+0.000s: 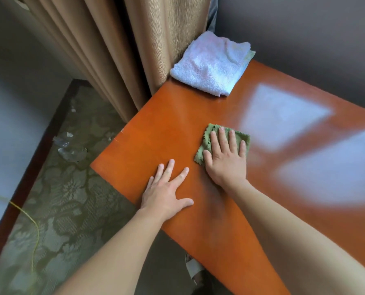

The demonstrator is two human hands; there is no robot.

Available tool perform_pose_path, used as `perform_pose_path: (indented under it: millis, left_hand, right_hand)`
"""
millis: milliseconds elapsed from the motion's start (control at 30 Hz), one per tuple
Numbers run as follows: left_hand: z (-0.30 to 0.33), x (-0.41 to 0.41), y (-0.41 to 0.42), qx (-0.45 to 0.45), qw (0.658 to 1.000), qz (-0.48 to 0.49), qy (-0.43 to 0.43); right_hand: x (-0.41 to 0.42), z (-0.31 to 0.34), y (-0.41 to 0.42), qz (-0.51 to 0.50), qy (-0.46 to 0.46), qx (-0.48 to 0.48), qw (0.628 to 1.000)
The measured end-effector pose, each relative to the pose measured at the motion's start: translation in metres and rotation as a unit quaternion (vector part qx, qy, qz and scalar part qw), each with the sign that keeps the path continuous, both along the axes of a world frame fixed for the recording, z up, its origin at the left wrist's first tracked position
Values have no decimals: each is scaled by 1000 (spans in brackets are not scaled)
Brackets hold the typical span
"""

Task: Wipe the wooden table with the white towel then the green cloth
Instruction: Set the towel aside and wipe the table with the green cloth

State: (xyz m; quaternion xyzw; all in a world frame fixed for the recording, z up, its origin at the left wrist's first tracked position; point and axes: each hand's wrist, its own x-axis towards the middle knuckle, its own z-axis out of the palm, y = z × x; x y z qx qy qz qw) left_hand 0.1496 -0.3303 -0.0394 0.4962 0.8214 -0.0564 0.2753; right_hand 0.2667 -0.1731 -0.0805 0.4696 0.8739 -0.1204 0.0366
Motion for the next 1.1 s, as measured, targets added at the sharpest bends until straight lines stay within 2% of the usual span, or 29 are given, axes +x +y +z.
perform_pose_path:
  millis: [133, 233, 300, 367, 500, 633, 767, 900, 1000, 1100]
  left_hand:
    - [-1, -1, -2, 11, 1000, -1, 2]
    - [2, 2, 0, 15, 1000, 9, -7]
    - [6, 6, 1, 29, 998, 42, -22]
    - [9, 12, -8, 69, 992, 101, -20]
    - [9, 16, -48, 146, 973, 181, 0]
    - [4, 22, -76, 173, 969, 175, -7]
    - [-7, 36, -78, 166, 968, 186, -19]
    - [-17, 29, -78, 173, 970, 168, -43]
    - [-4, 17, -81, 164, 974, 157, -14]
    - [-2, -11, -74, 179, 967, 183, -12]
  right_hand:
    - [-21, 3, -30, 132, -4, -16, 991]
    - [-11, 3, -7, 201, 4, -13, 979]
    - [-6, 1, 17, 201, 8, 3, 980]
    - [-8, -1, 33, 154, 0, -2, 988]
    - [-32, 1, 13, 99, -7, -15, 995]
    - [-93, 4, -33, 193, 12, -24, 981]
    - [-166, 3, -98, 343, 24, -21, 939]
    - [-215, -1, -136, 440, 3, -4, 898]
    - [-221, -2, -135, 467, 12, -8, 884]
    - [-220, 0, -104, 417, 37, -17, 908]
